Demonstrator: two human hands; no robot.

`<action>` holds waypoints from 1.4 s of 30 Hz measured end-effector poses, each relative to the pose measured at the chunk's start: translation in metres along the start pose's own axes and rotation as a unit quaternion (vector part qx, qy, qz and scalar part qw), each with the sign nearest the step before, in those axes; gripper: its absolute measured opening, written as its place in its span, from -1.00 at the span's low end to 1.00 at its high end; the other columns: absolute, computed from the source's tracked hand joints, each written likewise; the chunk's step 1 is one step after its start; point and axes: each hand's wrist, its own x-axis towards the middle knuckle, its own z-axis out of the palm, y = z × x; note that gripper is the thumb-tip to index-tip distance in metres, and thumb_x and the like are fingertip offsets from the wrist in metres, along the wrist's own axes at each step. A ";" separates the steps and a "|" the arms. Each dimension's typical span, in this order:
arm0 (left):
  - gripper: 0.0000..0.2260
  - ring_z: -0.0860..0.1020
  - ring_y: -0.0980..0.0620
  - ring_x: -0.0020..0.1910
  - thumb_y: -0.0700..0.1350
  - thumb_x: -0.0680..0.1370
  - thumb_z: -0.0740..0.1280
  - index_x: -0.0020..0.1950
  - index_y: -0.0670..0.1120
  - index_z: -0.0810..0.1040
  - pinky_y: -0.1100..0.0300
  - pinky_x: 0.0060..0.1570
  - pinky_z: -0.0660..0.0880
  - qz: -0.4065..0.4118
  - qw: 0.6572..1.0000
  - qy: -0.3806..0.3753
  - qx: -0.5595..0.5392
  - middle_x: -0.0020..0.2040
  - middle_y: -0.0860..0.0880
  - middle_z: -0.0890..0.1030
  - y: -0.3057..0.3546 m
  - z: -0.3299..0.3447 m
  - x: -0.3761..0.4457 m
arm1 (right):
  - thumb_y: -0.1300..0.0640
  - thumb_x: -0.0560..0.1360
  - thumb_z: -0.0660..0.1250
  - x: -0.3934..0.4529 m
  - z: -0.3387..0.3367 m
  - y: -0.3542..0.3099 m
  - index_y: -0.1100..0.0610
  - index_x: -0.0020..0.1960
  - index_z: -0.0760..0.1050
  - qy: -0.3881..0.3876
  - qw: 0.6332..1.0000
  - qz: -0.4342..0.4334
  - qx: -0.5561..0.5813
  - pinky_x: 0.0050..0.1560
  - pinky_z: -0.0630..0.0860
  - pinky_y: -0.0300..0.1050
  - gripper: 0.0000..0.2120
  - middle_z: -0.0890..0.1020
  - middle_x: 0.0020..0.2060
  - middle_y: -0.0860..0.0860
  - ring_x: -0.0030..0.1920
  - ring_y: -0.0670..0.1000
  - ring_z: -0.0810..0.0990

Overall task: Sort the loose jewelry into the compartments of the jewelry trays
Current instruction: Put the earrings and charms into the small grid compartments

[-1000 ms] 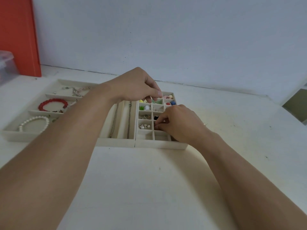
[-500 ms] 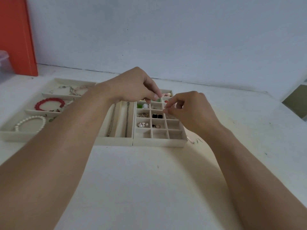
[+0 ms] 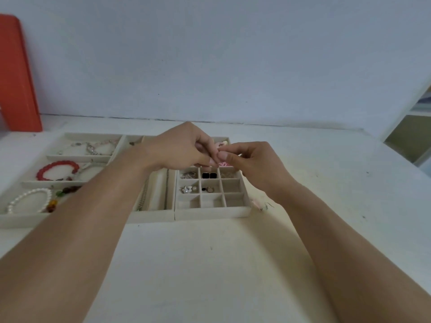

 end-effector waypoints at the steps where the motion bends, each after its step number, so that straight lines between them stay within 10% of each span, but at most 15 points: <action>1: -0.88 0.73 0.00 -0.07 -0.30 0.48 0.49 -0.11 -0.09 0.72 0.17 0.13 0.61 0.001 1.000 0.000 0.005 -0.15 -0.02 0.75 0.000 0.000 0.000 | 0.04 0.53 0.48 0.000 0.000 0.000 -0.17 -0.13 0.73 -0.003 1.000 0.000 0.007 -0.39 0.33 -0.55 -0.88 0.69 -0.25 -0.31 -0.35 -0.37 0.54; 10: -0.80 0.73 -0.04 -0.13 -0.28 0.47 0.52 -0.07 -0.15 0.51 0.03 0.02 0.56 -0.004 1.000 -0.005 -0.002 -0.19 -0.06 0.74 0.005 0.004 -0.001 | 0.03 0.51 0.49 -0.003 0.003 -0.003 -0.16 -0.17 0.73 -0.014 0.999 0.021 0.047 0.10 0.47 -0.10 -0.88 0.74 -0.09 0.00 -0.02 0.05 0.67; 16: -0.68 0.67 0.14 -0.30 -0.24 0.47 0.51 -0.02 -0.06 0.38 0.19 -0.31 0.38 -0.007 1.000 -0.003 0.019 -0.22 0.02 0.74 0.006 0.008 0.001 | -0.03 0.50 0.48 -0.005 0.003 -0.002 -0.12 -0.18 0.74 -0.015 0.999 0.024 0.027 0.24 0.51 -0.07 -0.90 0.75 -0.15 -0.09 0.06 -0.05 0.68; 22: -0.65 0.69 0.12 -0.27 -0.20 0.45 0.52 -0.01 0.01 0.36 0.15 -0.29 0.42 -0.010 0.999 0.017 0.025 -0.19 0.06 0.74 0.006 0.012 0.003 | 0.00 0.49 0.49 -0.008 0.002 -0.006 -0.06 -0.23 0.74 0.017 1.000 -0.005 -0.008 -0.45 0.27 -0.48 -0.86 0.69 -0.37 -0.16 -0.51 -0.22 0.46; 27: -0.74 0.68 -0.03 -0.08 -0.09 0.51 0.49 0.08 0.05 0.47 0.01 -0.08 0.53 -0.029 0.998 0.034 0.052 -0.17 0.11 0.74 0.009 0.006 -0.001 | 0.06 0.47 0.52 -0.006 0.002 -0.003 -0.15 -0.27 0.66 0.085 0.995 -0.013 -0.050 -0.45 0.30 -0.47 -0.83 0.57 -0.46 -0.35 -0.50 -0.23 0.47; 42: -0.93 0.68 0.13 -0.25 -0.16 0.56 0.44 -0.04 -0.13 0.71 0.33 -0.22 0.56 -0.006 0.999 0.039 -0.023 -0.23 0.01 0.73 0.007 0.010 0.001 | 0.15 0.47 0.47 -0.007 0.004 0.003 -0.05 -0.07 0.74 0.139 0.964 -0.146 -0.176 -0.14 0.56 -0.06 -0.87 0.69 -0.25 -0.13 -0.22 -0.10 0.59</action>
